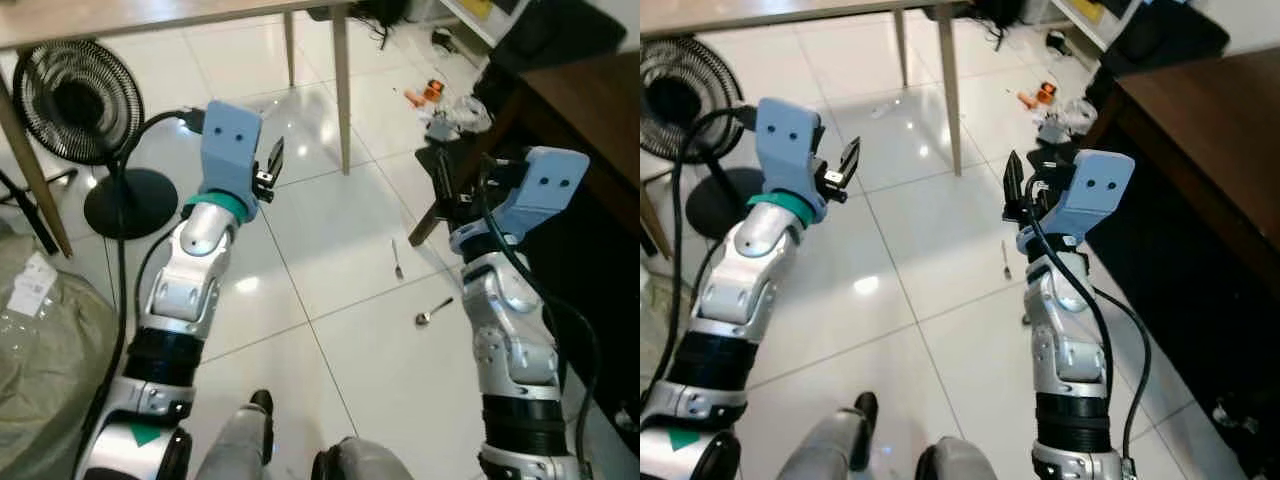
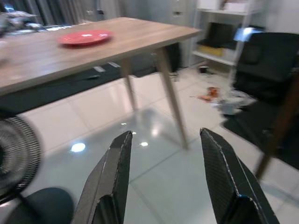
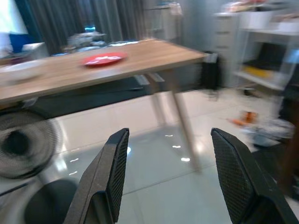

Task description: Setting the table

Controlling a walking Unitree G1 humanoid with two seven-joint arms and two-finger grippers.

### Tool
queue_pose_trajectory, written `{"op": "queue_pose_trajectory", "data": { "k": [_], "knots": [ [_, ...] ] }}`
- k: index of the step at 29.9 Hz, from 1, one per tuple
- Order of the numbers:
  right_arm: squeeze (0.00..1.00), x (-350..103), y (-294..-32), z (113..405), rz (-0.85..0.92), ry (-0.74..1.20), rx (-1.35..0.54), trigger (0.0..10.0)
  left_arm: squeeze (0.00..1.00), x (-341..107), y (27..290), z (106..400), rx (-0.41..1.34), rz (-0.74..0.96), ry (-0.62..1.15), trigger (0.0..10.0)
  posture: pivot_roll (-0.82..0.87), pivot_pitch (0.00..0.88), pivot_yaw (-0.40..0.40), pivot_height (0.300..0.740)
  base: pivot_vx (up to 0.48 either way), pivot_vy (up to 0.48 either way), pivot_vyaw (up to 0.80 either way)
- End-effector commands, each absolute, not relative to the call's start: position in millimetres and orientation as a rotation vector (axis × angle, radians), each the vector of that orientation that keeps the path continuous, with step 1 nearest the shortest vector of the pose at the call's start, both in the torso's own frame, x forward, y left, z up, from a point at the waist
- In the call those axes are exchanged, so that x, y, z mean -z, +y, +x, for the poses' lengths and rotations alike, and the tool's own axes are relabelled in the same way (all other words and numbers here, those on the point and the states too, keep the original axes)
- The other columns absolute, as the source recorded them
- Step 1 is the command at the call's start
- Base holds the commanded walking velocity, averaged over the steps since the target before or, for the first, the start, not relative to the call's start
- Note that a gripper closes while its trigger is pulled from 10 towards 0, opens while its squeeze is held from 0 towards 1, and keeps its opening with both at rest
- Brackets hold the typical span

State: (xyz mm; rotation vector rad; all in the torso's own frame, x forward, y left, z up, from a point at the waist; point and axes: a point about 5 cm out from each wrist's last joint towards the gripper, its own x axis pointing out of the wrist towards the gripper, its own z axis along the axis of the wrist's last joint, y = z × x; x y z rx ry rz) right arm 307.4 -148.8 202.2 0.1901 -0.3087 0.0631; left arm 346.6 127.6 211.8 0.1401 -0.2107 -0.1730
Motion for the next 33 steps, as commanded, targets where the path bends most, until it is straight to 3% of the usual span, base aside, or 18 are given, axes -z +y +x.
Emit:
{"op": "queue_pose_trajectory", "data": {
  "k": [1, 25, 33],
  "knots": [
    [0.00, -198.1, -153.9, 305.9, 0.187, -0.290, -0.046, 10.0, 0.00, -206.4, 125.3, 345.0, 0.176, 0.144, -0.195, 10.0, 0.07, 0.088, -0.030, 0.740, 0.000, 0.000, 0.79],
    [0.00, -202.3, -149.9, 310.0, 0.204, -0.302, -0.064, 10.0, 0.00, -213.5, 127.5, 348.8, 0.134, 0.139, -0.214, 10.0, 0.13, 0.078, -0.034, 0.740, 0.000, 0.000, 0.79],
    [0.00, -205.0, -153.4, 309.8, 0.239, -0.317, -0.036, 10.0, 0.00, -213.0, 126.7, 351.2, 0.109, 0.127, -0.214, 10.0, 0.12, 0.078, -0.038, 0.740, 0.258, 0.000, 0.00]
  ]
}}
